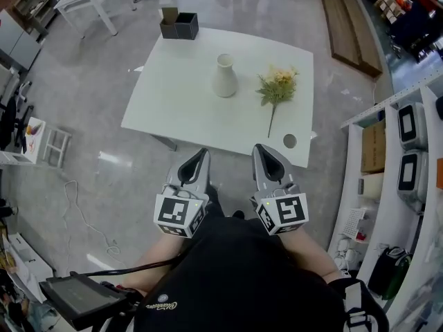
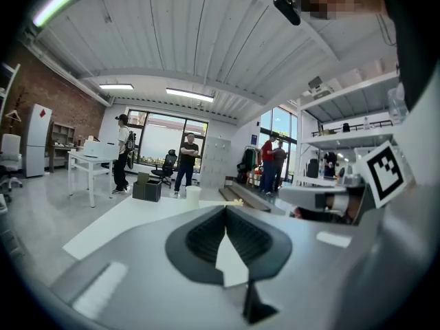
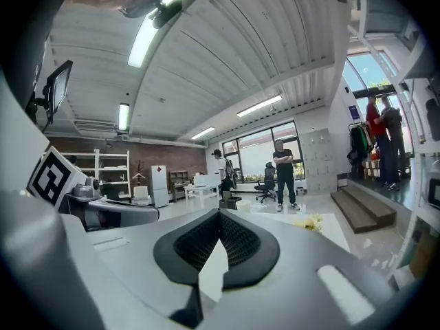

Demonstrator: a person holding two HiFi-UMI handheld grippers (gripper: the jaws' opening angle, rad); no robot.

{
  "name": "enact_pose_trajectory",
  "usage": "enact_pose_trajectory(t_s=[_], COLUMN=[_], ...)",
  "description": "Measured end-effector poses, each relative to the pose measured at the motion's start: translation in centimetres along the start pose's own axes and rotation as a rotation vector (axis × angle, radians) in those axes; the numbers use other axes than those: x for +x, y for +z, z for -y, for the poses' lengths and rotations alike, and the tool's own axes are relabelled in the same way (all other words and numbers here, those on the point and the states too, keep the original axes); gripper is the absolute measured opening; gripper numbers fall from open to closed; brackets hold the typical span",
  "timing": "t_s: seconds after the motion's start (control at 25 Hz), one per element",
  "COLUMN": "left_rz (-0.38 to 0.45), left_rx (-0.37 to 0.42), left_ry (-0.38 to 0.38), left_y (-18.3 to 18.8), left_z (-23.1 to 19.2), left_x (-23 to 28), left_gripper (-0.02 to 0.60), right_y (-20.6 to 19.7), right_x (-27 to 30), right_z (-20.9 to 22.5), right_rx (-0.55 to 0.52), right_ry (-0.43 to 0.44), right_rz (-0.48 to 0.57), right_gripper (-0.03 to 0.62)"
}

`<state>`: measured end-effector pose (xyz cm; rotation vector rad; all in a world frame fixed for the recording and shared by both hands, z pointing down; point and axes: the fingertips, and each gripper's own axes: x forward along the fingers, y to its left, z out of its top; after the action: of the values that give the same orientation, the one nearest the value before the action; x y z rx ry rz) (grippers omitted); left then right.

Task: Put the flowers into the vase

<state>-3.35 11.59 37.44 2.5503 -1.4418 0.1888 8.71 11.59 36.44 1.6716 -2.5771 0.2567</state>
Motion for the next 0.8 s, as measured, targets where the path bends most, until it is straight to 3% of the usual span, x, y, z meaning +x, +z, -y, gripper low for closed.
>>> enact_pose_trajectory(t_s=[0.4,0.8], left_rz=[-0.036,-0.108], left_rx=[0.017,0.015], left_ry=[-0.150,-0.233], left_y=[4.0,2.7], left_z=[-10.0,-8.9], left_x=[11.3,17.3], left_gripper=[0.008,0.008], right_y=[3.0,1.7], right_x=[14.3,17.6], right_z=[1.9,5.8], right_rx=[0.039,0.068], right_ry=[-0.132,-0.180], right_rz=[0.002,-0.054], right_gripper=[0.000,0.000])
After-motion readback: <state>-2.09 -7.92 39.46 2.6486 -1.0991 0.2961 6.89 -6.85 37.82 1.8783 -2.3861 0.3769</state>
